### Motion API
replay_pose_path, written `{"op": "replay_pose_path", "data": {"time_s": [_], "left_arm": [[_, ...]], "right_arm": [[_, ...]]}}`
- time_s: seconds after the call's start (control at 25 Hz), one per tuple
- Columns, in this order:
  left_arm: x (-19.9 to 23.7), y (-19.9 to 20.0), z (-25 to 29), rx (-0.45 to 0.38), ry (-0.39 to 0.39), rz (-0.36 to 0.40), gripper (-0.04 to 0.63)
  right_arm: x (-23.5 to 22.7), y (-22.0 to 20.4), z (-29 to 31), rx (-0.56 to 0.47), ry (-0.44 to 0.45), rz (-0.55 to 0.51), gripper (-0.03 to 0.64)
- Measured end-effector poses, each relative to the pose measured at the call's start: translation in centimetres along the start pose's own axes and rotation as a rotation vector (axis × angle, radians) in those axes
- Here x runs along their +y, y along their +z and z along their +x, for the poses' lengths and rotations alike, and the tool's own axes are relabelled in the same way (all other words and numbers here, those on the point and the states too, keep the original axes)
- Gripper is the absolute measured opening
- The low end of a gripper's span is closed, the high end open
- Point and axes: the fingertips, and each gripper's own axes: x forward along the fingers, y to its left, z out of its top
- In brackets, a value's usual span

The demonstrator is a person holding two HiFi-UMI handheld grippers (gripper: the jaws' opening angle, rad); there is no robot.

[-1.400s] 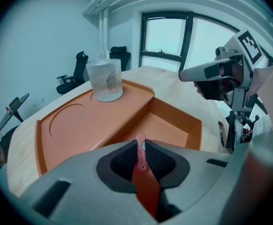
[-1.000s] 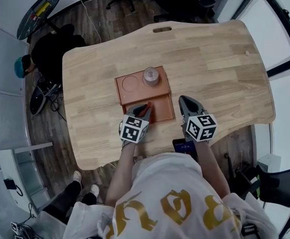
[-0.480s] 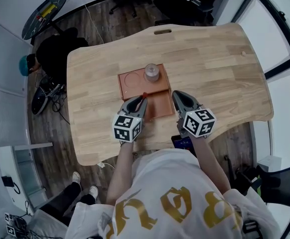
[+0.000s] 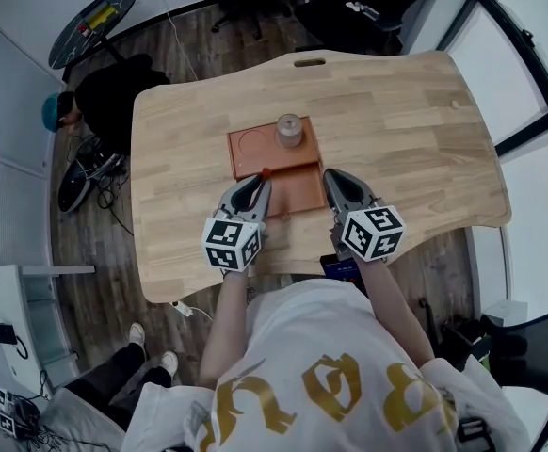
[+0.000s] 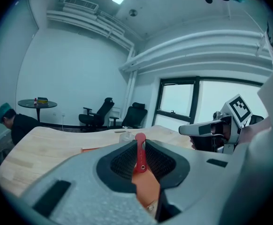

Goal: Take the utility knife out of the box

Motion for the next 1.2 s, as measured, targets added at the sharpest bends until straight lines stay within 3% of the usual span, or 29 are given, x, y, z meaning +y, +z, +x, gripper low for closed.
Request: {"op": "replay_pose_path", "data": {"time_s": [0.56,1.2], "left_arm": [[0.2,1.5,-6.4,-0.111,0.086,-0.002,0.055],[0.2,2.1,-6.4,-0.132,0.08,0.011,0.055]], "right_arm": [[5.2,0.5,-1.7,-0.031,0.018,-0.125,0.011],[4.6,0.3,-2.1,-0.012,-0.033,-0.155,0.011]]}}
